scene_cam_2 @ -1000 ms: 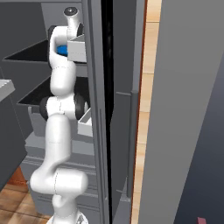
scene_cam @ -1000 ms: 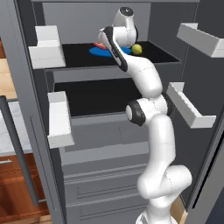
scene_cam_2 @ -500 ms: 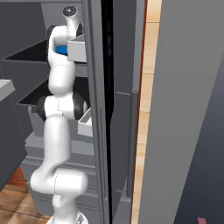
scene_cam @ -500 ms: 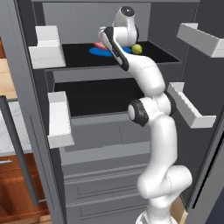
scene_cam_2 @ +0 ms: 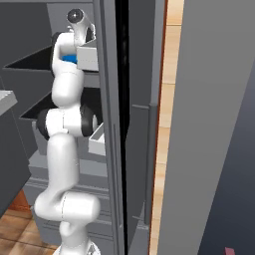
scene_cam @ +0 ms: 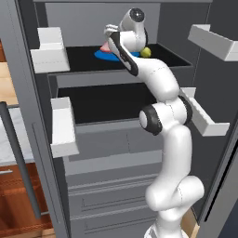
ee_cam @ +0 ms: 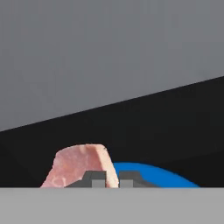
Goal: Retrieve the steak from the fridge and place it on the cutting board.
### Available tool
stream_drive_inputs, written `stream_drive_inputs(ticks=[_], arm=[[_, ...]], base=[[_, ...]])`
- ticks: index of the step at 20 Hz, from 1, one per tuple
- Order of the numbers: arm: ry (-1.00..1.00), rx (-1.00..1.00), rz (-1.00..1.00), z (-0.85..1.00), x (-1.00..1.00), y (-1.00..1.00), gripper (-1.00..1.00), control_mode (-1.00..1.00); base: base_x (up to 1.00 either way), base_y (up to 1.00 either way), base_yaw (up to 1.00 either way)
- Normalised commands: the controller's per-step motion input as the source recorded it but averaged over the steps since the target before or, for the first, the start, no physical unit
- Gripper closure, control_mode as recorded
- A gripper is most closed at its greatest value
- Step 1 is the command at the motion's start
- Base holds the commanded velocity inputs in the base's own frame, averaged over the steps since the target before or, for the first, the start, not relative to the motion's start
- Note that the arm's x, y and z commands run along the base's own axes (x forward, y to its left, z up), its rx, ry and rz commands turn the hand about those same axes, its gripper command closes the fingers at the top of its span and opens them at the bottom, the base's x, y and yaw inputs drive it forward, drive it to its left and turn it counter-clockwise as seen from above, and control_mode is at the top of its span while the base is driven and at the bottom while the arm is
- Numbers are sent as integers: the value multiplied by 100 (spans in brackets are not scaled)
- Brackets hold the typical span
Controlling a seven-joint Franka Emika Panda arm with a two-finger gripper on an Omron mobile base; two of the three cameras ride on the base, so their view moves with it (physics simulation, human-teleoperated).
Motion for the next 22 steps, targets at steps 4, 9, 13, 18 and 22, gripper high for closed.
stream_drive_inputs(ticks=[4, 9, 13, 18, 22], arm=[[-9, 0, 0, 2, -4, 0, 100, -100], [-33, 2, 0, 24, -33, 0, 100, -100], [-1, 0, 0, 3, -7, 0, 100, -100], [-25, 1, 0, 25, -61, 0, 100, -100], [-41, 3, 0, 52, -91, 2, 100, -100]], base=[[0, 0, 0], [0, 0, 0], [0, 0, 0], [0, 0, 0], [0, 0, 0]])
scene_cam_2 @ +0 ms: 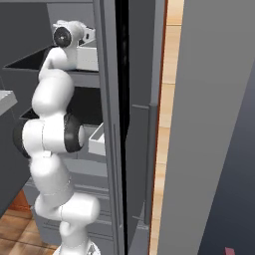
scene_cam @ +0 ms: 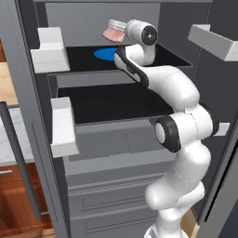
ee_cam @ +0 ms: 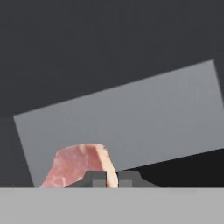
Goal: Retrieve the steak from the fridge and place it on the cutting board.
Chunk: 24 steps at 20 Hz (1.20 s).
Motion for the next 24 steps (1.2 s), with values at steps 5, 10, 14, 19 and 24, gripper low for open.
stream_drive_inputs(ticks=[5, 10, 14, 19, 24], arm=[[-35, 4, 0, 66, -100, 2, 100, -100], [-10, 2, 0, 64, -100, 1, 100, -100], [1, 0, 9, 4, -100, 0, 100, -100], [12, -4, 10, -61, -100, -1, 100, -100], [23, -1, 7, -92, -100, -12, 100, -100]], base=[[0, 0, 0], [0, 0, 0], [0, 0, 0], [0, 0, 0], [0, 0, 0]])
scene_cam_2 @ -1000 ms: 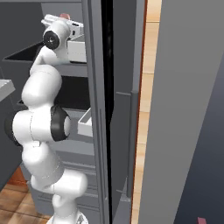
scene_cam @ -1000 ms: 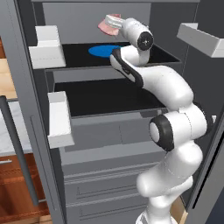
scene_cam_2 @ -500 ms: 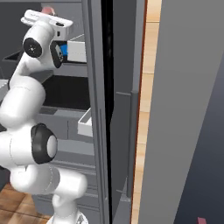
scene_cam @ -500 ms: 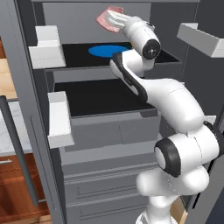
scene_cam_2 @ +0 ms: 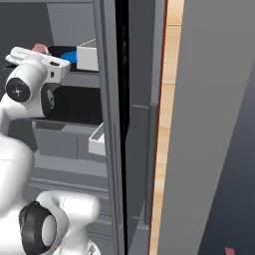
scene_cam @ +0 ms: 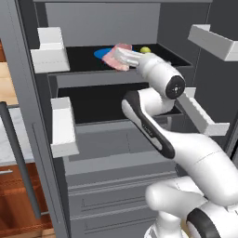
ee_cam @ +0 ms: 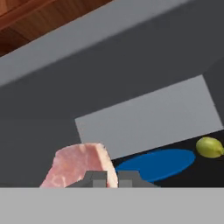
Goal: Retrieve the steak from the fridge and place it on the cutting board.
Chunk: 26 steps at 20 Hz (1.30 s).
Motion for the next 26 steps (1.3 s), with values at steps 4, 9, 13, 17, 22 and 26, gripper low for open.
stream_drive_inputs(ticks=[4, 9, 13, 17, 22, 26], arm=[[53, -9, 5, -46, -100, -19, 100, -100], [66, -13, 1, -40, -100, -21, 100, -100], [71, -19, 0, -43, -100, -9, 100, -100], [64, -27, 5, -58, -100, 1, 100, -100], [6, -10, 11, -8, -56, 14, 100, -100], [-4, 0, 0, 1, -10, 0, 100, -100]], base=[[0, 0, 0], [0, 0, 0], [0, 0, 0], [0, 0, 0], [0, 0, 0], [0, 0, 0]])
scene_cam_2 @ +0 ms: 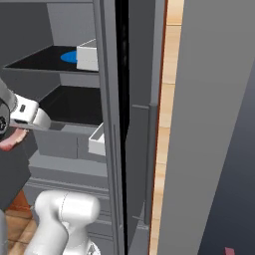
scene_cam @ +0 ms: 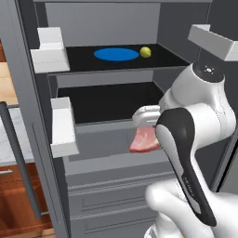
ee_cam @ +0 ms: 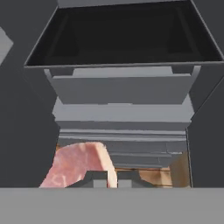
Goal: Retrieve the steak from the fridge and place it on the cutting board.
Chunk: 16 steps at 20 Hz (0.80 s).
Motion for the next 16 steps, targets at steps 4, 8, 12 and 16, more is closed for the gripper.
stream_drive_inputs(ticks=[4, 8, 12, 16], arm=[[-34, 0, 5, 14, -60, 3, 100, -100], [-23, 0, 7, 6, -61, 16, 100, 100], [0, 0, 0, 0, 0, 0, 100, 100], [0, 0, 0, 0, 0, 0, 100, 100]], base=[[0, 0, 0], [-22, 8, 3], [-100, 29, 3], [-73, 69, 0]])
